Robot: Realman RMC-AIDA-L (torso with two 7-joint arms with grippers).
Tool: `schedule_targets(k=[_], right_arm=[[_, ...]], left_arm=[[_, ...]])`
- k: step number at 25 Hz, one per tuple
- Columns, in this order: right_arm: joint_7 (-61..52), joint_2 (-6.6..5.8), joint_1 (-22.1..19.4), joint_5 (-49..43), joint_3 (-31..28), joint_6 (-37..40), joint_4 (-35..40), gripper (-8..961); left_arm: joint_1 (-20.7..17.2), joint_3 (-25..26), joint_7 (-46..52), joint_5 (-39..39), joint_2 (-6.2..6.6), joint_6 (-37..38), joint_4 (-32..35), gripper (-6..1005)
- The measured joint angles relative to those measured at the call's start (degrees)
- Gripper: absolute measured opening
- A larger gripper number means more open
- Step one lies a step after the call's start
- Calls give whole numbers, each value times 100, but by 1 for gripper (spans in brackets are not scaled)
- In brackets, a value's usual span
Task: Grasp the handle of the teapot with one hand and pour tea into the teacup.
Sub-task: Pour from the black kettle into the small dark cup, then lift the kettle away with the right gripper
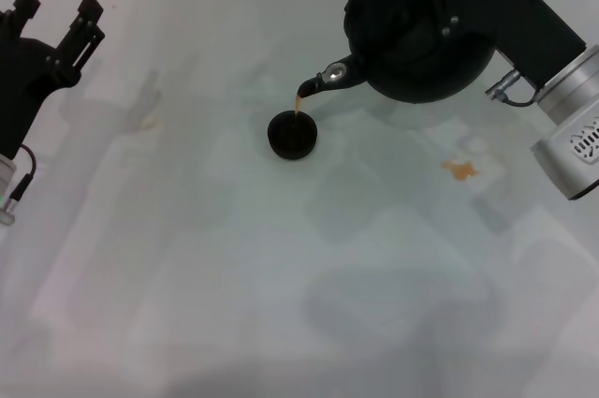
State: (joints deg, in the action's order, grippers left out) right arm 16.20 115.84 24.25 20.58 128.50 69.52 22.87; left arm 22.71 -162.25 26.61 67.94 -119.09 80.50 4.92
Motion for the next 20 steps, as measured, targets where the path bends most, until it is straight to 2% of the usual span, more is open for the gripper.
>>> schedule_targets(k=[20], right_arm=[[115, 0, -18, -1, -18, 18, -2, 126]], left_arm=[[-4, 0, 2, 0, 0, 1, 0, 861]])
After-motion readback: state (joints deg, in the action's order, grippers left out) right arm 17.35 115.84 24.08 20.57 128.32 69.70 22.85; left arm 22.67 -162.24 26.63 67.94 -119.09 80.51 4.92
